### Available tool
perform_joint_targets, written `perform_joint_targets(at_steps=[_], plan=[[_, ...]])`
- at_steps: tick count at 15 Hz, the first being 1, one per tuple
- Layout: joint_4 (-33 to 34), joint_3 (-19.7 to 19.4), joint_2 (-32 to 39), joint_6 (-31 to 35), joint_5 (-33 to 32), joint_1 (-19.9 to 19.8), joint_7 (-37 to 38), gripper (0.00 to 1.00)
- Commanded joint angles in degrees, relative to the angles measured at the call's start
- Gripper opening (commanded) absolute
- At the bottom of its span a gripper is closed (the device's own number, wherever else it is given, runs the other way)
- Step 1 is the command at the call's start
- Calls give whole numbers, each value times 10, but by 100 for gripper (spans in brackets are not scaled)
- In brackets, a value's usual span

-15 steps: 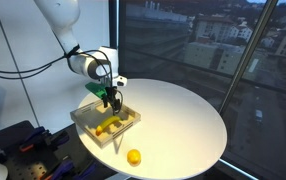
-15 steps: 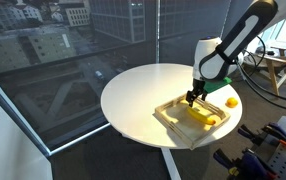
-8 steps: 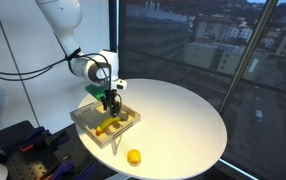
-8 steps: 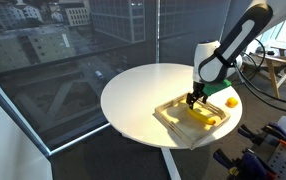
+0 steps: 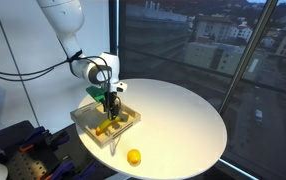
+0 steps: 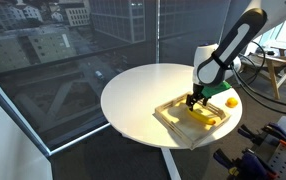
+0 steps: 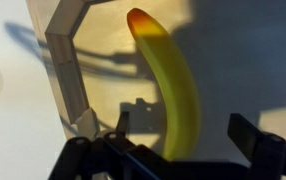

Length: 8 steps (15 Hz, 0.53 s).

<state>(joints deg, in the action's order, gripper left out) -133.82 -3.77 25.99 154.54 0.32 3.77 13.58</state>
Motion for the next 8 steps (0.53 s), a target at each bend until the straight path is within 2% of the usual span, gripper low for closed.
perform_joint_targets(at_steps=[1, 8], plan=[[15, 2, 14, 8, 15, -2, 8, 100], [13, -3, 30, 44, 19, 6, 12, 100]])
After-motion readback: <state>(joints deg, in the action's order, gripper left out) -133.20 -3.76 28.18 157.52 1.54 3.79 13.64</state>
